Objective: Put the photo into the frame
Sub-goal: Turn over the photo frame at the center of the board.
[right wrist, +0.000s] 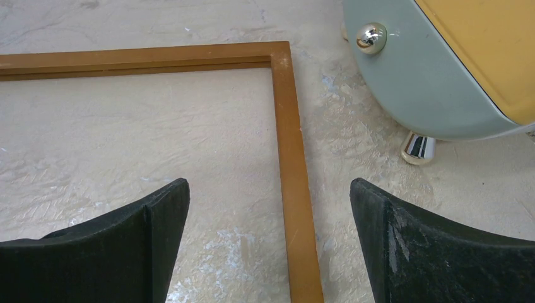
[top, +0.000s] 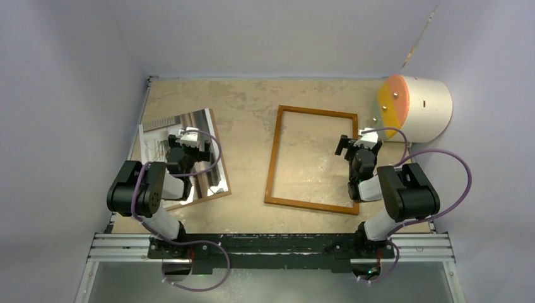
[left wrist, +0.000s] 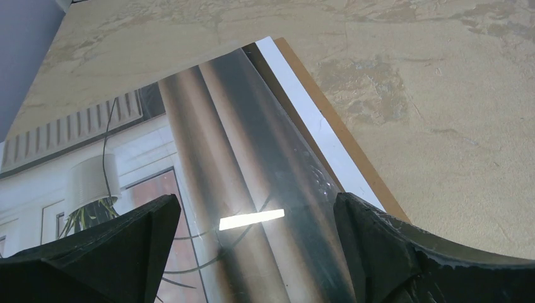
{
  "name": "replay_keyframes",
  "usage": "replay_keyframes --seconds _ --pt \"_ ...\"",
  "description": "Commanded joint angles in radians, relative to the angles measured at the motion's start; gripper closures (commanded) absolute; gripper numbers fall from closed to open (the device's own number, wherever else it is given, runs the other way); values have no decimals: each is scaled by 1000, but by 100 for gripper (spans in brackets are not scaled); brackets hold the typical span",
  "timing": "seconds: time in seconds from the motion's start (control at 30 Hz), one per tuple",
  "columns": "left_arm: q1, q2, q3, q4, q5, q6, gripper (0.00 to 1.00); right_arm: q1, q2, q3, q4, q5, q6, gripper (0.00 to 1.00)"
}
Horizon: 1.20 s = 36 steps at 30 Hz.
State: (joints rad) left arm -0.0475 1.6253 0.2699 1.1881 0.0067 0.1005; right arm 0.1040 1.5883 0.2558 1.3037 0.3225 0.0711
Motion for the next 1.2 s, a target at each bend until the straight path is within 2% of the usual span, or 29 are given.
replay_keyframes --seconds 0.0,0.2,0.3,0.33,0.37,0.47,0.53,0.63,0.7,0.8,0.87,1.0,1.17 --pt "-5 2 12 42 -4 8 0 -2 -13 7 26 1 1 1" --pt "-5 3 14 39 -4 8 0 -1 -14 9 17 12 18 1" --pt "-3 -17 30 11 8 11 0 -1 -46 22 -16 96 25 1" --pt "-2 -39 64 -63 14 13 0 -1 -62 33 -53 84 20 1" --pt "0 -59 135 -204 11 10 0 4 -76 58 -76 77 0 1" --pt "1 -64 412 -658 7 45 0 10 -138 288 -590 173 107 1" --pt "3 -56 546 -847 -3 59 0 9 -115 401 -767 168 184 1" --pt "16 -79 645 -1011 15 57 0 7 -126 480 -877 154 434 1" --pt "33 -113 669 -1046 58 32 0 5 -115 542 -1000 84 619 1" --pt "47 -144 731 -1125 102 5 0 6 -51 660 -1074 -153 546 1" --pt "47 -134 804 -1224 112 -2 0 63 -18 713 -1088 -180 484 1" --pt "93 -74 957 -1423 155 1 1 271 35 815 -1190 -21 403 1" --pt "97 -44 1043 -1547 157 33 1 458 169 960 -1349 123 424 1"
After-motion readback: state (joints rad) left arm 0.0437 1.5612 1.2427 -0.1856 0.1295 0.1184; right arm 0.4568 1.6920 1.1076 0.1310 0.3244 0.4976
